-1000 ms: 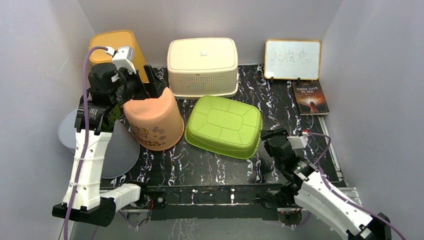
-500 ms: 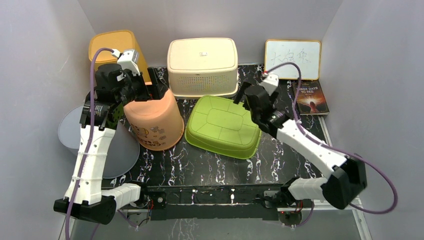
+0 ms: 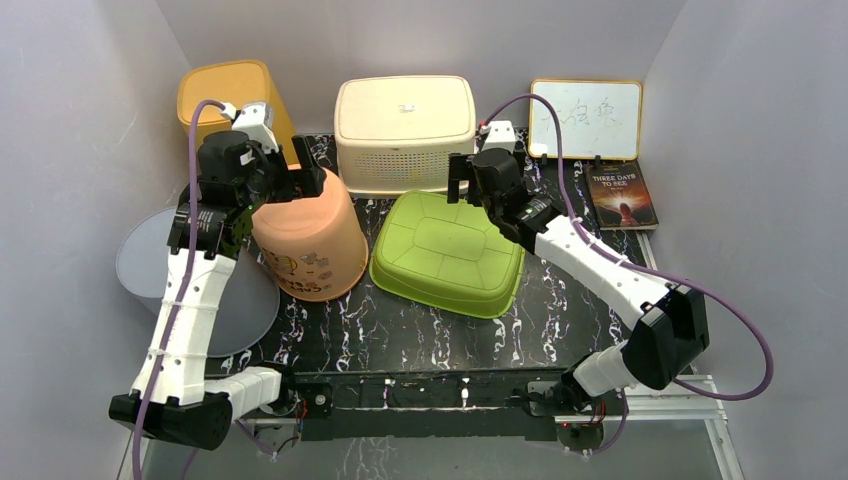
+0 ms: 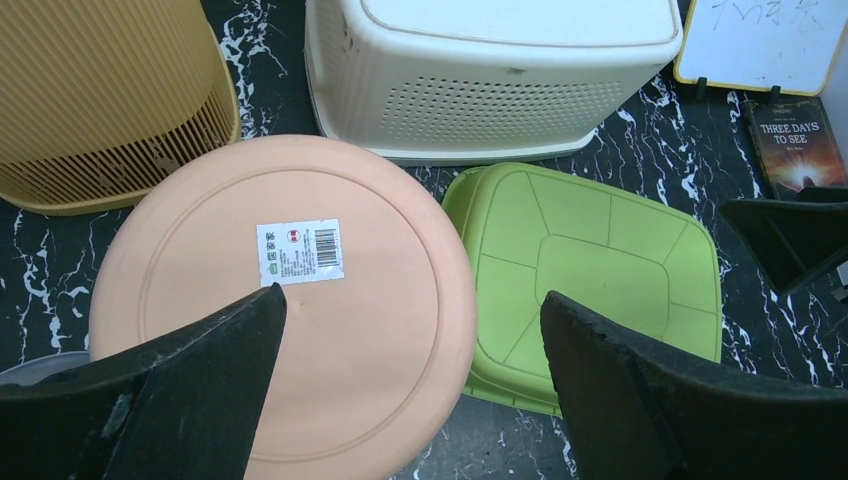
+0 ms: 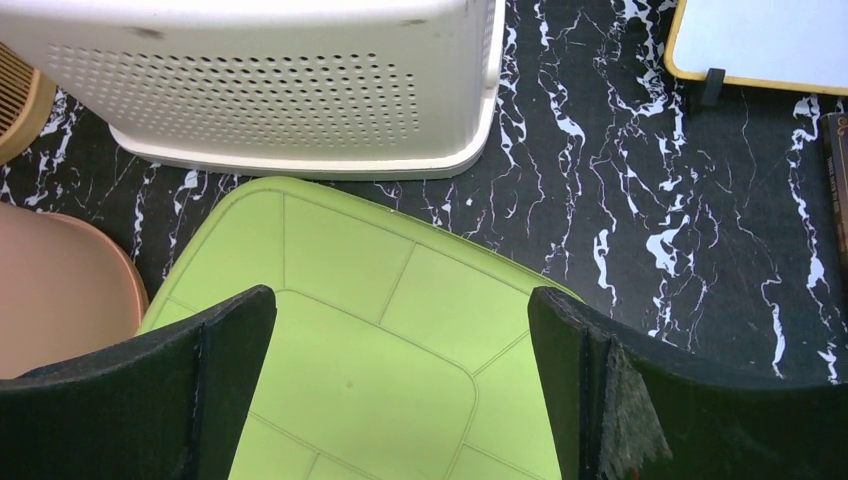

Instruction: Turn the large container upside down

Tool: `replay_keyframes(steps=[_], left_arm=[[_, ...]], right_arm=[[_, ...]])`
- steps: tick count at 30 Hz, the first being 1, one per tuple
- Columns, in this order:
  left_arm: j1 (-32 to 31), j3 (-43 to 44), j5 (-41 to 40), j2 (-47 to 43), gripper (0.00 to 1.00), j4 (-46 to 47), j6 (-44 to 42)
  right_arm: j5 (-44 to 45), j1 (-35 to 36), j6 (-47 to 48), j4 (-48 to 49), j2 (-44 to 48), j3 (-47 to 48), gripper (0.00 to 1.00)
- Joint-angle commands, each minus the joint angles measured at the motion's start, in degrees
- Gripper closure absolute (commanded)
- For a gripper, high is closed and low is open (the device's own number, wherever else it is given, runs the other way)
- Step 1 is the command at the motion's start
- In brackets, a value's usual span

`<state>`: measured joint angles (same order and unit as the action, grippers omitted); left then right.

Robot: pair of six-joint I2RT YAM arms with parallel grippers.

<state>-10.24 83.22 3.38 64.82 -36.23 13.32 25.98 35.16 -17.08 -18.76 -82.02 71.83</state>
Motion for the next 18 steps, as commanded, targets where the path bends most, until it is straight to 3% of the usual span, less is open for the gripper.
replay_keyframes(steps=[1, 18], left_arm=[[-0.12, -0.42, -0.69, -0.2, 0.02, 2.42, 0.41], [-0.13, -1.38, 0.48, 0.88, 0.02, 3.49, 0.66]], right_arm=[[-1.33, 0.22, 4.43, 3.78, 0.9, 2.55, 0.02], [-2.37, 0.35, 3.67, 9.17, 5.21, -2.01, 0.02]])
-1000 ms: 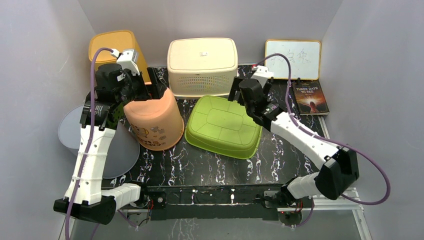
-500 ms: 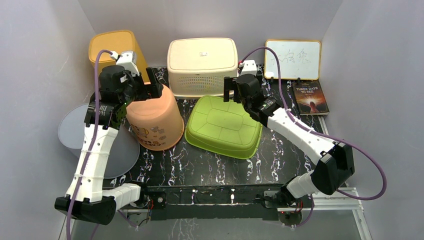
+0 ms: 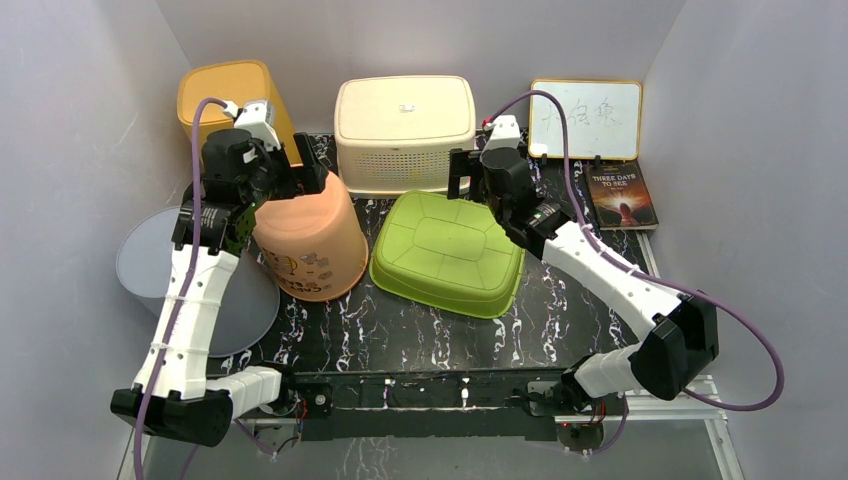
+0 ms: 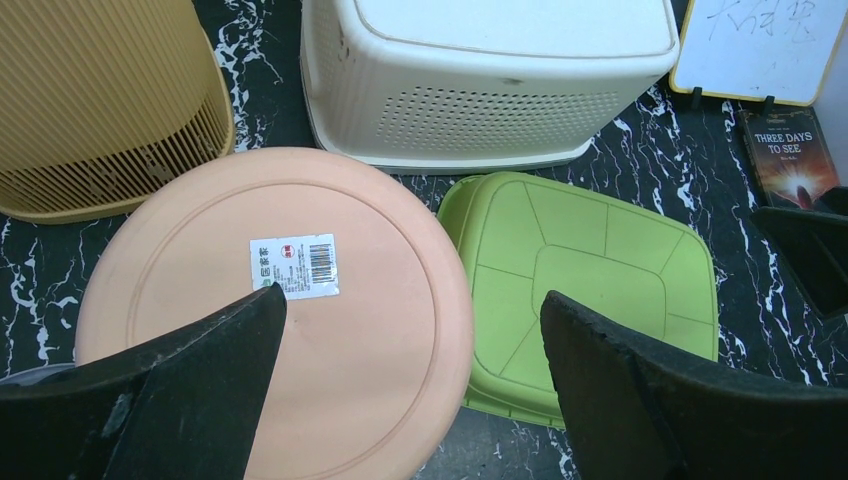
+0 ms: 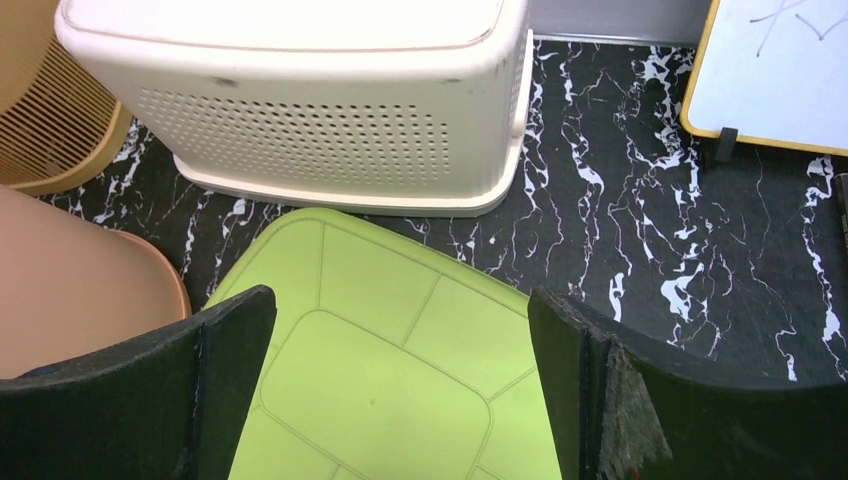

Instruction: Turn the large container upside down

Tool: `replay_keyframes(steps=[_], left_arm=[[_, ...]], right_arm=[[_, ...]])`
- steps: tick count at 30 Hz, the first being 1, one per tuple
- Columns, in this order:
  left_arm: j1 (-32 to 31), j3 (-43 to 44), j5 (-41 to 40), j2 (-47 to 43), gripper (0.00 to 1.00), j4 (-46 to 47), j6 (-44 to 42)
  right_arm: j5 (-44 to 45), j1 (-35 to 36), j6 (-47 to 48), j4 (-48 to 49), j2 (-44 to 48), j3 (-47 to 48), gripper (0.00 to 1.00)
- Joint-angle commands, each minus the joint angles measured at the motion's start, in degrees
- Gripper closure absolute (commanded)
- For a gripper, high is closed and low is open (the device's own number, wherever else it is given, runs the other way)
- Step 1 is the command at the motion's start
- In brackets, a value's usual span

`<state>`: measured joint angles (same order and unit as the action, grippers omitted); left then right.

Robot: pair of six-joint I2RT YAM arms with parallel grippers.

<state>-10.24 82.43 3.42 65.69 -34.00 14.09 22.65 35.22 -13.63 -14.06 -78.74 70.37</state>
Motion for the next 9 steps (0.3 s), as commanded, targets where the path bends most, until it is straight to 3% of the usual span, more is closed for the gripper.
replay_keyframes(steps=[1, 9], left_arm=[[-0.13, -0.68, 0.45, -0.03, 0.02, 1.3, -0.1], [-0.13, -0.87, 0.53, -0.04, 0.02, 1.65, 0.06]], right_arm=[[1.2, 0.3, 0.8, 4.71, 2.41, -0.8, 0.02], [4.13, 0.34, 1.12, 0.33, 0.3, 2.9, 0.02]])
